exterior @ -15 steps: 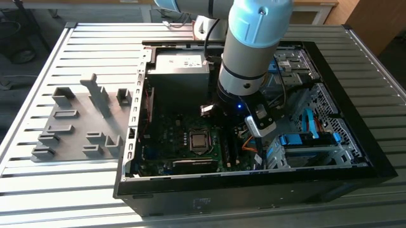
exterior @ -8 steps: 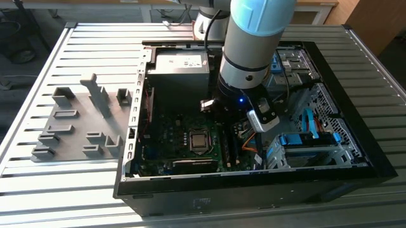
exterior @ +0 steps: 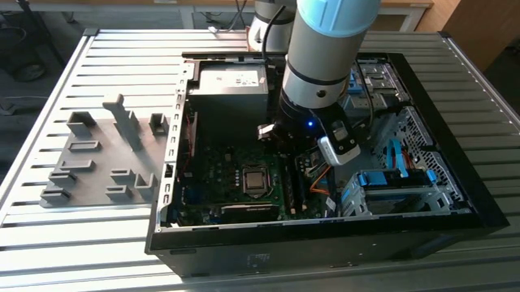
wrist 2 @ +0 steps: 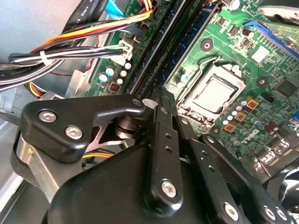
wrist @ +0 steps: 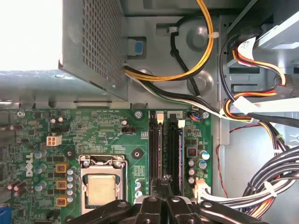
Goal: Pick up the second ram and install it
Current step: 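Press down the second ram until it locks into place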
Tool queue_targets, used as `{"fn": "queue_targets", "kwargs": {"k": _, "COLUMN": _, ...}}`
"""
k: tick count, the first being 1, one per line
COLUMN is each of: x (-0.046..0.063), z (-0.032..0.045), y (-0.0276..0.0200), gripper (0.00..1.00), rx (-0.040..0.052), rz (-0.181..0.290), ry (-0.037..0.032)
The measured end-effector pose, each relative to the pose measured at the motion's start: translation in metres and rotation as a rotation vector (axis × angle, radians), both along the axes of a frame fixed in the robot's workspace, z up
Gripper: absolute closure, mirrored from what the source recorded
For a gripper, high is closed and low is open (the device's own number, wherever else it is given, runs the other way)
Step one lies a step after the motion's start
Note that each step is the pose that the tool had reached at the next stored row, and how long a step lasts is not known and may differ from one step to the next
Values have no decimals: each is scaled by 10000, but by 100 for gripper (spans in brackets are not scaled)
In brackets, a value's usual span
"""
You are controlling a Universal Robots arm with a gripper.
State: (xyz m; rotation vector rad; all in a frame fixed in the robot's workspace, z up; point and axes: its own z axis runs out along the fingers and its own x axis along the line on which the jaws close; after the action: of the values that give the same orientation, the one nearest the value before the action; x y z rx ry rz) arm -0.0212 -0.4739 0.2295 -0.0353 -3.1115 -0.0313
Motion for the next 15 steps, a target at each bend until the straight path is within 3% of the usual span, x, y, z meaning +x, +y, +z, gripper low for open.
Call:
{"fn": "queue_targets", "kwargs": {"k": 7, "x": 1, "z": -2, "y": -18, "gripper": 89, "rx": -76, "rz": -5, "ry": -1}}
{"fn": "queue_targets", "kwargs": {"k": 15, "x": 0, "z": -16, "y": -20, "gripper": 89, "rx": -80, "rz": -272, "ry": -1}}
